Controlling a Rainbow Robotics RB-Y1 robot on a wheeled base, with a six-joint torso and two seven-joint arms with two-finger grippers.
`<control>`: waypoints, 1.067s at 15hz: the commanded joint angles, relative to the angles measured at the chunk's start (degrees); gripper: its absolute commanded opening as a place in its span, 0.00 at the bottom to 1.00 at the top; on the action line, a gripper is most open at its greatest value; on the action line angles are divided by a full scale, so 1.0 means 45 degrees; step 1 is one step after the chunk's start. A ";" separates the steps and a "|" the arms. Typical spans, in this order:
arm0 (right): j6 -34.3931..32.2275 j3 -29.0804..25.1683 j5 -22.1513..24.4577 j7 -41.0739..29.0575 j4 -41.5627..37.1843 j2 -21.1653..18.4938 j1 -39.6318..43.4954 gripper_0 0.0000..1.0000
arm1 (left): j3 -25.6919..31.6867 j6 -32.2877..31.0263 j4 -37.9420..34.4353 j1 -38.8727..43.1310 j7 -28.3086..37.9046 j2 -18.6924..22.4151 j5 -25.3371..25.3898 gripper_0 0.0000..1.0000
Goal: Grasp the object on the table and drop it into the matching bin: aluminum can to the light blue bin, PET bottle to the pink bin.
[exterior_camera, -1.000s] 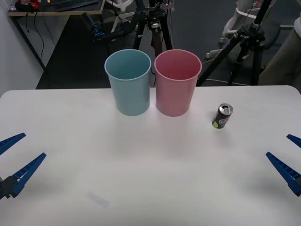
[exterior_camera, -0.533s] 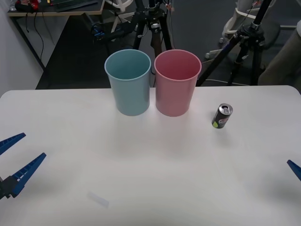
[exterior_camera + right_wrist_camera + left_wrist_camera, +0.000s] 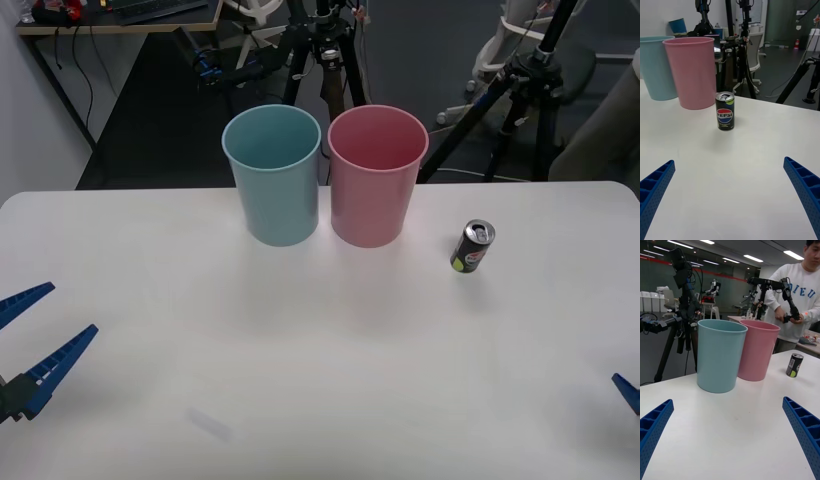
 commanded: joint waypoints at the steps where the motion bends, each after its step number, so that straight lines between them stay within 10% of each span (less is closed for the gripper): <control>1: -0.0080 0.0161 -0.0038 0.0805 0.0859 0.0209 -0.0672 1.00 | 0.0000 0.0000 0.0000 0.0000 0.0000 0.0000 0.0000 1.00; 16: 0.4255 0.3931 0.0001 0.1489 0.1484 0.0267 -0.3426 1.00 | 0.0000 0.0000 0.0000 0.0000 0.0000 0.0000 0.0000 1.00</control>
